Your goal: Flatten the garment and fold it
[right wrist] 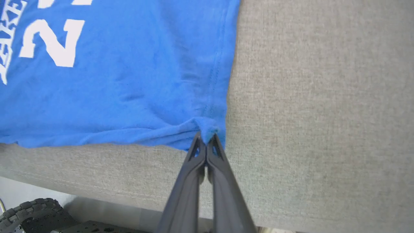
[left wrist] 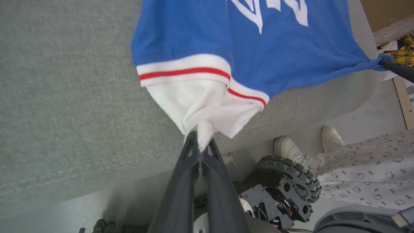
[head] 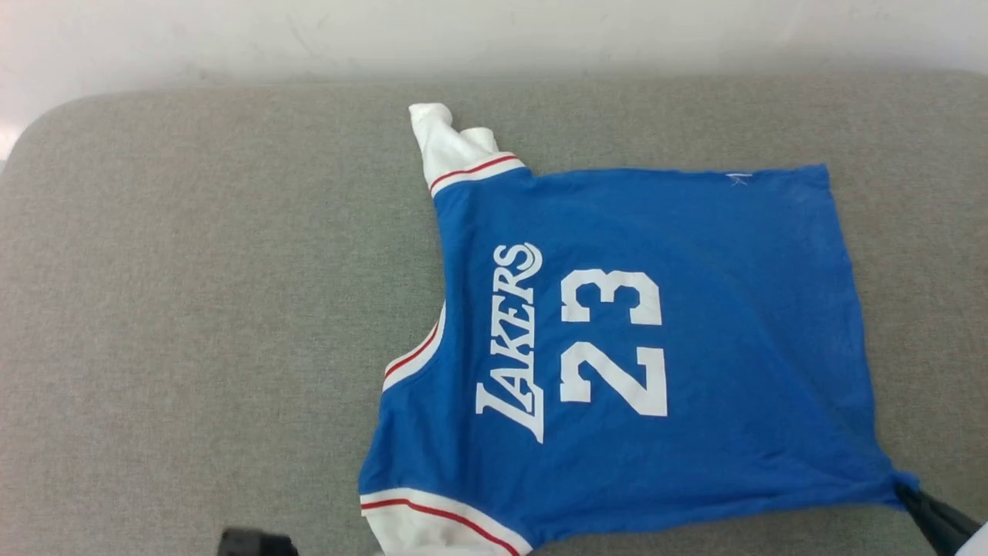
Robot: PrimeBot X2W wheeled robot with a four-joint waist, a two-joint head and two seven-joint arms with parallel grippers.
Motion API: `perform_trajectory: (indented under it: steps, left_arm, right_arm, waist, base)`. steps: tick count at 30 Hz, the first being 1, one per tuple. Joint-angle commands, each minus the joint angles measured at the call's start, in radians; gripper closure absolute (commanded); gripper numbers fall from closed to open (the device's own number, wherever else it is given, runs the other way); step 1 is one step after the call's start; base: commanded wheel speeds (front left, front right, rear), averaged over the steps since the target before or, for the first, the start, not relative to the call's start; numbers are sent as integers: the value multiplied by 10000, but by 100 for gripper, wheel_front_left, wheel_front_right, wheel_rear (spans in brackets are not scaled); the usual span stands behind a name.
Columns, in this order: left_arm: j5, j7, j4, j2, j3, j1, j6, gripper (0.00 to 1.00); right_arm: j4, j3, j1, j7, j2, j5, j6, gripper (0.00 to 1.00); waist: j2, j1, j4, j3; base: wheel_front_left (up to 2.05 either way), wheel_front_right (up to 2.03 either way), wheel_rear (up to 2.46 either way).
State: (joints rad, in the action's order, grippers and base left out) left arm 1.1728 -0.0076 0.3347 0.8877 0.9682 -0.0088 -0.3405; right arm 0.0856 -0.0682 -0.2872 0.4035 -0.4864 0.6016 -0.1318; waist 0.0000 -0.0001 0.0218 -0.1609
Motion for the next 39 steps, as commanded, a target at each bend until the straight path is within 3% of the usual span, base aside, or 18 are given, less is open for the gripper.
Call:
perform_trajectory:
  steps: [1,8,16,28,34,39]
  left_arm:
    - [-350,-233,130,128,-180,-313,-95,100]
    - [-1705,-302,690,574,-586,-1674,-260,100]
    - [-2655,829,760,727,-1018,-4023,117,100]
    - [-2887,1118,-1654,-744,-1326,-6804,1608,100]
    - [-3122,401,-3205,-1567,-1295,-7266,1964,100]
    - [-2806,712,-4165,-1932,-1043,-7224,2250,100]
  right_arm:
    - [155,-82,211,-167,70,-130,11,100]
    - [620,-220,1123,-640,-45,-405,11,100]
    - [700,-142,2846,-888,-579,-628,11,100]
    - [-671,1212,5673,-787,-1336,-671,11,100]
    - [-1670,1808,6345,-973,-1470,-539,11,100]
    - [-2218,2229,6621,-1140,-1503,-366,11,100]
  waist:
    - [0,1,-48,34]
    - [0,1,-151,-237]
    - [0,1,-256,-1190]
    - [0,1,-455,-2720]
    - [0,1,-408,-3060]
    - [0,1,-417,-3193]
  base:
    - [0,0,0]
    - [0,0,0]
    - [0,0,0]
    - [0,0,0]
    - [0,0,0]
    - [0,0,0]
